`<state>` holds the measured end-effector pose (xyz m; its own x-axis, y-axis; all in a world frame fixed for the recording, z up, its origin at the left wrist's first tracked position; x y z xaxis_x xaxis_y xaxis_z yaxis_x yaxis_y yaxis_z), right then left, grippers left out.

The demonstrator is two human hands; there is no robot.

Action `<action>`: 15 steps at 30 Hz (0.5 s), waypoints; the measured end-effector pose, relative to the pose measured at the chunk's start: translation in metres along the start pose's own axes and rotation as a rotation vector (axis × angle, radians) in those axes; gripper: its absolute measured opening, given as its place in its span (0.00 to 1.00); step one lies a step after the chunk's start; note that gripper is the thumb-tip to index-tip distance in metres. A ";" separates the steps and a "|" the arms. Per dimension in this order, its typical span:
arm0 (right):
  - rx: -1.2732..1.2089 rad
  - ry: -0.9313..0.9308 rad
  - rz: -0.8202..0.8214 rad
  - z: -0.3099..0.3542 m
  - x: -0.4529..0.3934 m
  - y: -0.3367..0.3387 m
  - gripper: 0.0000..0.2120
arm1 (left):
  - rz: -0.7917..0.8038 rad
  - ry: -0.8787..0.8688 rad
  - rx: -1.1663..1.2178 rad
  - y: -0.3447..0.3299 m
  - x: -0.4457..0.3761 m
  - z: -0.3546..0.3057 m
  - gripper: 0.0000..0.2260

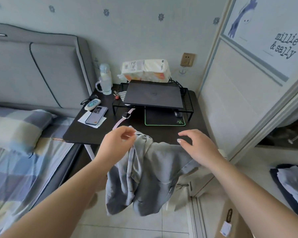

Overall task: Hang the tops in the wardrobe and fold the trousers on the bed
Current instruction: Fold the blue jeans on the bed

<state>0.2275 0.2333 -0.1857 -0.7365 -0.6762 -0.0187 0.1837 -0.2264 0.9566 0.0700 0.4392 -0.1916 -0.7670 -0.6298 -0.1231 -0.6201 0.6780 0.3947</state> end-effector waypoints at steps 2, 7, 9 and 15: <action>-0.028 0.004 0.084 -0.015 -0.022 -0.008 0.15 | 0.062 0.061 -0.082 -0.012 -0.026 0.008 0.05; -0.106 0.029 0.379 -0.037 -0.079 -0.044 0.19 | 0.207 0.225 -0.257 -0.043 -0.087 0.029 0.11; -0.043 0.032 0.546 -0.038 -0.097 -0.065 0.26 | 0.311 0.327 -0.410 -0.054 -0.103 0.043 0.19; 0.226 0.134 1.078 -0.040 -0.101 -0.119 0.33 | 0.604 0.611 -0.591 -0.071 -0.111 0.078 0.33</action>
<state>0.3064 0.3008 -0.3093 -0.1837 -0.5155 0.8370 0.5529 0.6498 0.5216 0.1867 0.4905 -0.2771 -0.6064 -0.4433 0.6601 0.1453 0.7544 0.6401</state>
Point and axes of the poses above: each hand's wrist, its own x-axis away from the middle knuckle, its own y-axis out of the back of the hand, z = x × y, the point moved 7 cm from there along -x, towards the middle knuckle, and after that the axes turned 12 degrees about x, right-handed, at the moved point
